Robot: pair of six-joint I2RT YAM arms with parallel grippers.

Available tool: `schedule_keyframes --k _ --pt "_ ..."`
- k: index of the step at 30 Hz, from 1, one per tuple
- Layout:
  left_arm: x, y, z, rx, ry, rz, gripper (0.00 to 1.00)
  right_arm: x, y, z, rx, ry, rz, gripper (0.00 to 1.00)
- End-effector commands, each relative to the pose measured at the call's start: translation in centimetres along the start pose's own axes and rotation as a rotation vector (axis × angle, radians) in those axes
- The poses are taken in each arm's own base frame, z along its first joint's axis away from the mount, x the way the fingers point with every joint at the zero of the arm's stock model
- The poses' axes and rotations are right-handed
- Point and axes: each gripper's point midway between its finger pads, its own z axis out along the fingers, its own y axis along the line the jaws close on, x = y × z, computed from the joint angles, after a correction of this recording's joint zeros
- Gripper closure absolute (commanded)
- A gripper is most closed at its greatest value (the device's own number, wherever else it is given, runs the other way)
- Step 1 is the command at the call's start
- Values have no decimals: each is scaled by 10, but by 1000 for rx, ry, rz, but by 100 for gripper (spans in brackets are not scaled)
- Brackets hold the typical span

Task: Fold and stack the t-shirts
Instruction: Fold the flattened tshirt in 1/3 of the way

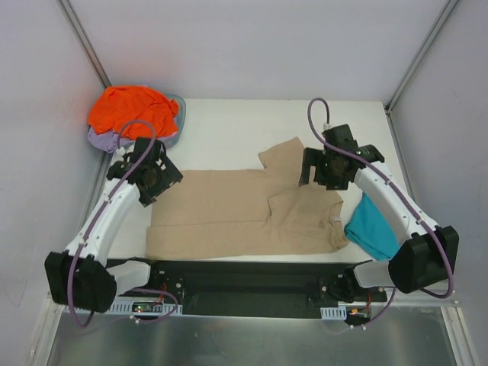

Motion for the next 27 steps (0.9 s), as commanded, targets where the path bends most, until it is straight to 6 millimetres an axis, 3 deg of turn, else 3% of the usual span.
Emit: schedule_keyframes --k 1,2,3,8,11,12,14,15,16,21,25,26,27 --pt "-39 -11 10 -93 -48 42 7 -50 2 -12 56 -108 -59 3" --pt "-40 -13 23 -131 -23 53 10 -58 5 -11 49 -117 -65 3" --pt "-53 -22 24 -132 -44 48 11 -70 10 -8 43 -120 -69 3" --pt "-79 -24 67 -226 6 23 22 -111 21 5 -17 -120 -87 3" --pt "-89 -22 88 -270 25 11 28 -133 27 19 -55 -111 -79 3" --pt "-95 -25 91 -273 16 11 31 -136 26 33 -56 -85 -100 3" --pt "-95 -26 106 -290 42 23 33 -154 30 37 -84 -103 -112 3" --pt "-98 -29 108 -289 36 14 33 -155 28 53 -77 -75 -111 3" --pt "-98 -30 112 -295 40 13 33 -170 30 50 -85 -105 -113 3" --pt "-101 -27 133 -348 48 -7 35 -197 28 82 -59 -128 -160 3" --pt "-102 -25 152 -389 61 -22 36 -226 42 103 -127 -196 -187 3" --pt "-108 -30 153 -380 55 -27 37 -227 41 118 -130 -182 -182 3" --pt "-108 -30 157 -385 65 -29 37 -240 48 115 -152 -213 -186 3"
